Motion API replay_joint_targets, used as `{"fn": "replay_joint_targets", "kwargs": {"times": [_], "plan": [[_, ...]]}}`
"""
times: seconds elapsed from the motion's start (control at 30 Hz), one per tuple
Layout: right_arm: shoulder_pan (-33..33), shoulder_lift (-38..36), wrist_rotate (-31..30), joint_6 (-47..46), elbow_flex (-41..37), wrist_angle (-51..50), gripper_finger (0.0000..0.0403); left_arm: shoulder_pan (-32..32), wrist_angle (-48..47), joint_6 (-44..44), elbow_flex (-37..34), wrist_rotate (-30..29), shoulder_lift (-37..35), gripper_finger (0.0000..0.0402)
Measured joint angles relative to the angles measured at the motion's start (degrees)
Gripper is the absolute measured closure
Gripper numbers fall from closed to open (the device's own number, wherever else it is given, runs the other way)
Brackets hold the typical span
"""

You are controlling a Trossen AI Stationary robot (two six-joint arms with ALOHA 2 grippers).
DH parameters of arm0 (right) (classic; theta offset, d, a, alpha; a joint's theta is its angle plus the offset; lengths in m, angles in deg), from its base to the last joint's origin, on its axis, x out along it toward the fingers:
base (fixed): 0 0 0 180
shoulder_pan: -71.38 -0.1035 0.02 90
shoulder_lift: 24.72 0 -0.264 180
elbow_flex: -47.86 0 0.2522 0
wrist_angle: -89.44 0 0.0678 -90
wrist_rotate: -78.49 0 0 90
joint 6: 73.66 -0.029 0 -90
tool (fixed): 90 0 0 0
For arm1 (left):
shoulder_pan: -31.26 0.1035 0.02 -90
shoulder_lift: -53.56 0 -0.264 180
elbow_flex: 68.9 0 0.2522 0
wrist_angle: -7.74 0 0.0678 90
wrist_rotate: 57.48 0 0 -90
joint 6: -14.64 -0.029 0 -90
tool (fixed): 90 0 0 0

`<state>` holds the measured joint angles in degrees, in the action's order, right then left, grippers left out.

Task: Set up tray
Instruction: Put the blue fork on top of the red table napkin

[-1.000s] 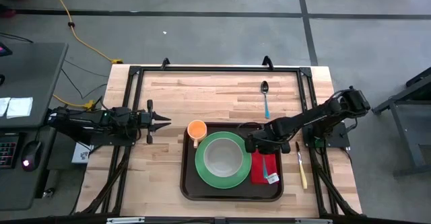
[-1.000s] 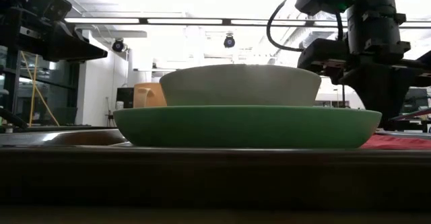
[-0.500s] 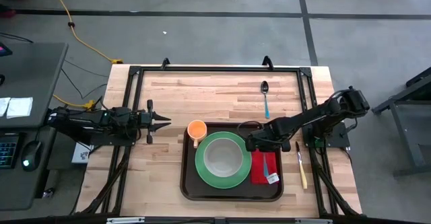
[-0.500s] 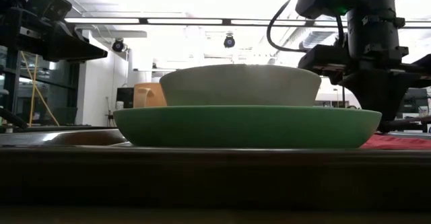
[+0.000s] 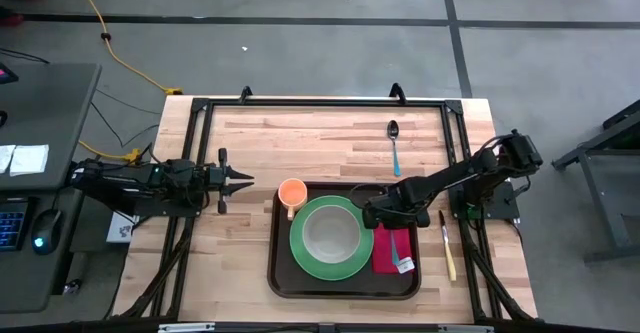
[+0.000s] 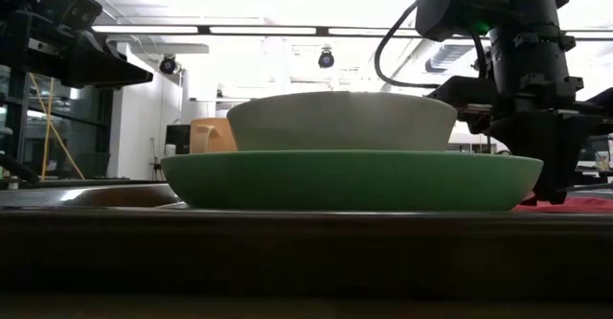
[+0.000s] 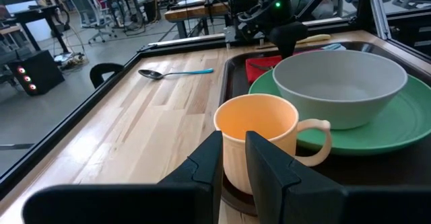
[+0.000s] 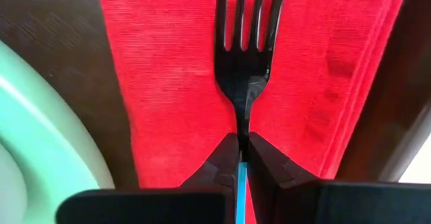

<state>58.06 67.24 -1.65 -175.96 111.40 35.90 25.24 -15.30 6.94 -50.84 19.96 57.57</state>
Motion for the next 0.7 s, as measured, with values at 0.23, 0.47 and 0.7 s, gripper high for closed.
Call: {"fn": "replay_joint_targets", "kwargs": {"times": [0.23, 0.47, 0.7], "plan": [[0.0, 0.0, -0.5, 0.3, 0.0, 0.4, 0.0394, 0.0, 0.0, 0.0, 0.0, 0.0, 0.0, 0.0305], [0.0, 0.0, -1.9, 0.4, 0.0, 0.2, 0.0392, 0.0, 0.0, 0.0, 0.0, -0.1, 0.0, 0.0305], [0.0, 0.0, -1.9, 0.7, 0.0, 0.2, 0.0391, 0.0, 0.0, 0.0, 0.0, -0.1, 0.0, 0.0305]]}}
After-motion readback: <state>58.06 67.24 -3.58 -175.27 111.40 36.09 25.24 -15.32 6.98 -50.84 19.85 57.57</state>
